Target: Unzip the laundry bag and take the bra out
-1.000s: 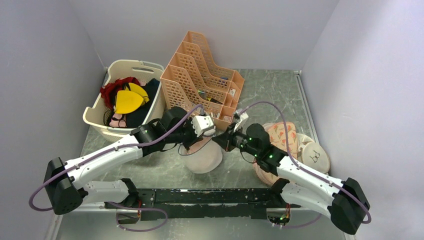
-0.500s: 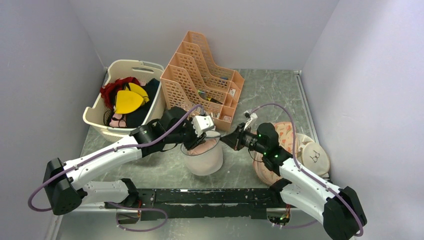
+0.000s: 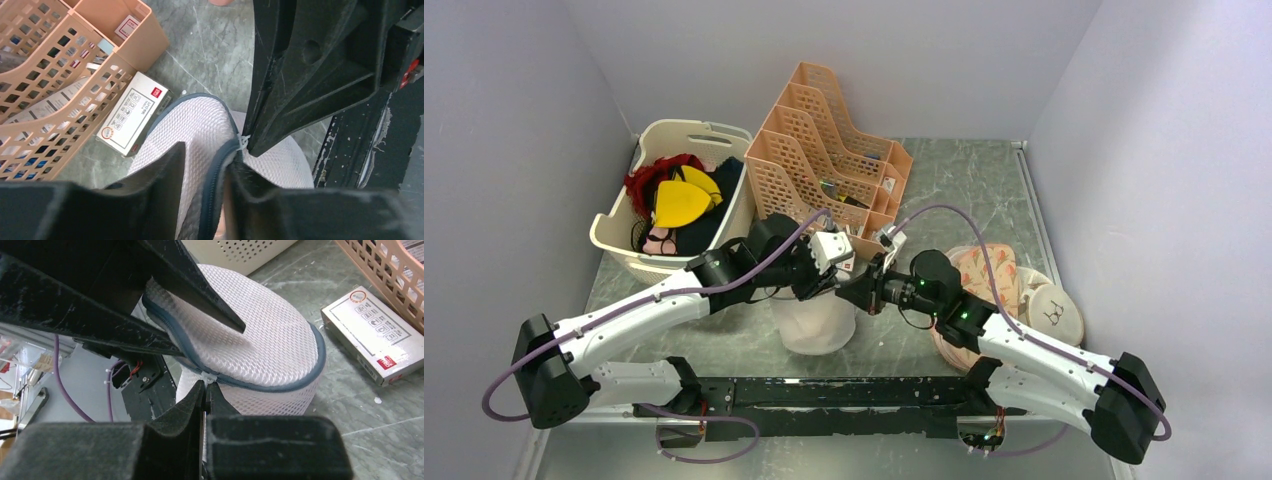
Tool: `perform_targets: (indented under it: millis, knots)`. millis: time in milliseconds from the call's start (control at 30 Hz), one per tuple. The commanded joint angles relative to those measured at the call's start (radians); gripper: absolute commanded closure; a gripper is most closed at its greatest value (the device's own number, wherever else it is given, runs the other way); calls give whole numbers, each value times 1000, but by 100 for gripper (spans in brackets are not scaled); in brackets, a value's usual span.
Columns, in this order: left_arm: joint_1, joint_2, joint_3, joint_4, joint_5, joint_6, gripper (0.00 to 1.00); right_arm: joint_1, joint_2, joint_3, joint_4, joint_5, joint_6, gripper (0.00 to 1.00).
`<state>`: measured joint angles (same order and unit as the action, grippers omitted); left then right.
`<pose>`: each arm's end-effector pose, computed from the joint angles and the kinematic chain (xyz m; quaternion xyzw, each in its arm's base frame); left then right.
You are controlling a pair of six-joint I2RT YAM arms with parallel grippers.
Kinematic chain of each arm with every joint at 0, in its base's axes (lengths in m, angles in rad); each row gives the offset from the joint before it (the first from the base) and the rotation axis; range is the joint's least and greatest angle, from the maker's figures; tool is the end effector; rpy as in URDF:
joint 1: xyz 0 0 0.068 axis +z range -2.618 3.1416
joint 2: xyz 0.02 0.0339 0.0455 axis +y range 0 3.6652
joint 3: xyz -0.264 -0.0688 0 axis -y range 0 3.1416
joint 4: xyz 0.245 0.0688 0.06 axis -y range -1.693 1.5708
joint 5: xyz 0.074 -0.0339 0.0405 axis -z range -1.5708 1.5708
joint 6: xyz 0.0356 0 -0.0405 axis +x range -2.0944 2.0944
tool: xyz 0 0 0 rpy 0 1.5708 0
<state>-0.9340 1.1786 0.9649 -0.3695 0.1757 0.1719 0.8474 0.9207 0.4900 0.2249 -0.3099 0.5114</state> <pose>0.1509 -0.2146 0.3041 0.4961 0.7246 -0.2473 0.4095 0.1332 0.1672 0.2538 -0.2242 0.7396 0.4847 0.4096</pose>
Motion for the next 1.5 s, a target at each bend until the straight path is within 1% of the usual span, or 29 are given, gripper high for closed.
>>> perform_targets:
  millis: [0,167,233,300,367,400,433,500,533,633,700,767,833,900,933,967,1000,1067,1167,1267,1333,1367,1400,1433,1467]
  knots:
    - [-10,8,0,18,0,3,64,16,-3,34,23,44,-14,100]
    - [-12,-14,-7,26,7,6,85,10,-60,-7,-9,156,7,100]
    - [-14,-25,-9,31,12,9,92,-10,-74,-23,-25,170,11,100]
    - [-14,-39,-13,38,22,11,93,-54,-83,-48,-27,154,20,100]
    - [-14,-56,-20,48,24,11,93,-133,-77,-79,-17,101,40,100]
    - [-14,-65,-23,53,23,11,93,-189,-70,-97,-1,57,60,100]
    - [-14,-75,-25,57,21,10,93,-277,-58,-120,20,-8,80,100]
    - [-14,-89,-34,63,19,11,93,-362,-32,-154,79,-123,114,100]
    - [-14,-92,-37,66,18,11,93,-386,-22,-163,101,-163,122,100]
    - [-15,-77,-31,55,-1,10,93,-389,-20,-157,137,-234,119,100]
    - [-14,-55,-17,37,-38,9,89,-387,-42,-147,133,-244,111,100]
    - [-14,-34,-9,21,-71,9,77,-382,-70,-125,100,-243,91,100]
    - [-16,-24,-8,19,-75,8,65,-377,-79,-101,64,-256,75,100]
    - [-15,-20,-9,22,-73,5,56,-363,-84,-82,45,-269,68,100]
    - [-16,-21,-8,25,-64,4,49,-360,-86,-76,39,-269,67,100]
    - [-16,-23,-11,29,-52,4,40,-331,-89,-72,38,-264,68,100]
    - [-17,-23,-13,34,-42,5,35,-316,-92,-67,37,-257,71,100]
    - [-21,-26,-17,43,-40,-1,32,-280,-88,-51,34,-246,70,100]
    - [-26,-28,-23,48,-52,1,31,-219,-73,-21,25,-216,57,100]
    - [-32,-21,-18,44,-62,-3,33,-148,-44,8,20,-174,43,100]
    - [-36,-16,-14,39,-72,-2,37,-102,-22,34,6,-143,26,100]
    - [-37,-15,-12,35,-77,-2,37,-84,-16,43,-2,-129,20,100]
    - [-37,-17,-11,33,-80,-1,34,-73,-13,49,-6,-118,18,100]
    - [-39,-21,-13,33,-83,0,26,-69,-14,51,-8,-113,19,100]
    - [-40,-28,-14,34,-88,2,20,-68,-20,52,-10,-107,20,100]
